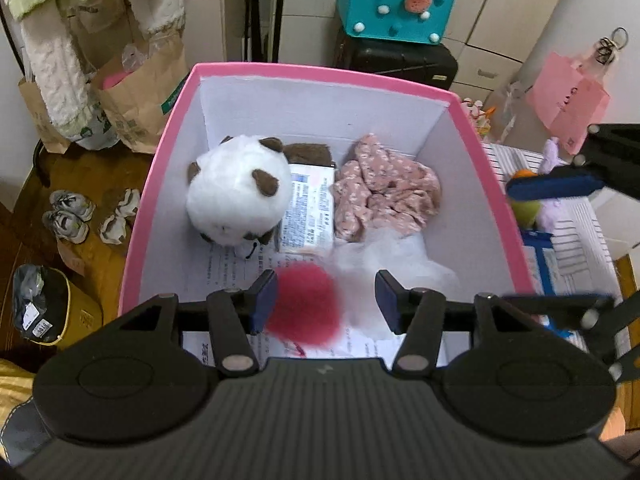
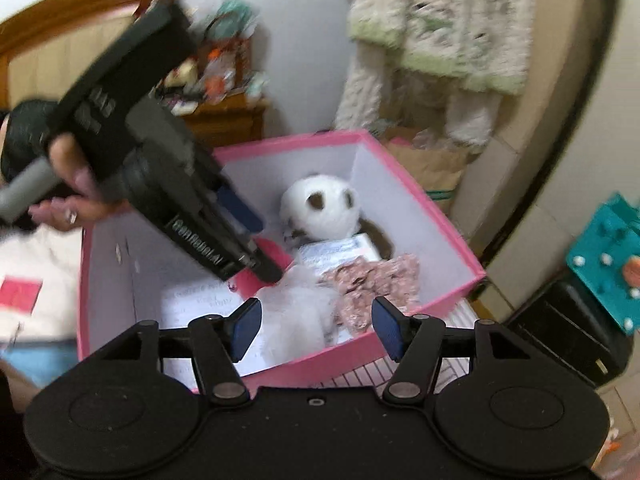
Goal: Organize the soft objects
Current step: 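Withdraw both tools from the box toward the blue wipes packet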
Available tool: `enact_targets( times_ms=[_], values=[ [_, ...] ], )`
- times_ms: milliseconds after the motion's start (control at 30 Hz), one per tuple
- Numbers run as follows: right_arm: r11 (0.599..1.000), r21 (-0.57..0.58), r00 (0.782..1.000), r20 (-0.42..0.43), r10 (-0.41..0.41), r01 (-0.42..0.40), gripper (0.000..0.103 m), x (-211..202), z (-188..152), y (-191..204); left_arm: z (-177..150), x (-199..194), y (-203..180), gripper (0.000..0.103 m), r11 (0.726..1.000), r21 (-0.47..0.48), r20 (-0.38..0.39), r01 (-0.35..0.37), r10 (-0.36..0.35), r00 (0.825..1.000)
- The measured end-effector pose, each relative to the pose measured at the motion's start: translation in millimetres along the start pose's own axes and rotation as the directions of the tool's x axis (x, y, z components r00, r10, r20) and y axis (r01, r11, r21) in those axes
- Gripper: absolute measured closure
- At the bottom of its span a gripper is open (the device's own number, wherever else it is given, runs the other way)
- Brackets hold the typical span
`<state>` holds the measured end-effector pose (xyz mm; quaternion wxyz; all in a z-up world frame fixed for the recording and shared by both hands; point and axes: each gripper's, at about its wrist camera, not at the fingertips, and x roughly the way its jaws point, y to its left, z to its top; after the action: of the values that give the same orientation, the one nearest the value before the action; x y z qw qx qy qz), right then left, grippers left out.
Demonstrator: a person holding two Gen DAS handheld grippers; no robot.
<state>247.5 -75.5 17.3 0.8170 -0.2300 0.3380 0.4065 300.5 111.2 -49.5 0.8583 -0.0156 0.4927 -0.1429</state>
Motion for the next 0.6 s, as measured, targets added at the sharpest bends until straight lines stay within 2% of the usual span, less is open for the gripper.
enact_targets(
  times_ms=[167,333,433,600],
  values=[
    [0.998,0.057,0.998,0.05,-0.044,0.041,0.037,-27.3,-9.1,12.3,-4.9,-25.2,-6.5,0.044,1.0,0.003,0.034,-0.001,0.001,0.999],
    [0.992,0.122,0.999,0.05,0.006,-0.012,0.037,-56.7,-24.6,19.9,-18.0,-64.0,-15.7,0.041,1.0,0.016,0.077,-0.002,0.0,0.997],
    [0.988,0.145,0.998,0.054,0.039,-0.047,0.037,-73.6,-32.1,28.2,-28.1,-81.6,-23.4,0.041,0.998,0.039,0.042,0.049,-0.05,0.998],
    [0.987,0.144,0.995,0.076,0.058,-0.069,0.037,-105.2,-43.6,42.5,-47.7,-111.4,-46.2,0.04,0.995,0.097,0.036,0.006,-0.01,0.999]
  ],
)
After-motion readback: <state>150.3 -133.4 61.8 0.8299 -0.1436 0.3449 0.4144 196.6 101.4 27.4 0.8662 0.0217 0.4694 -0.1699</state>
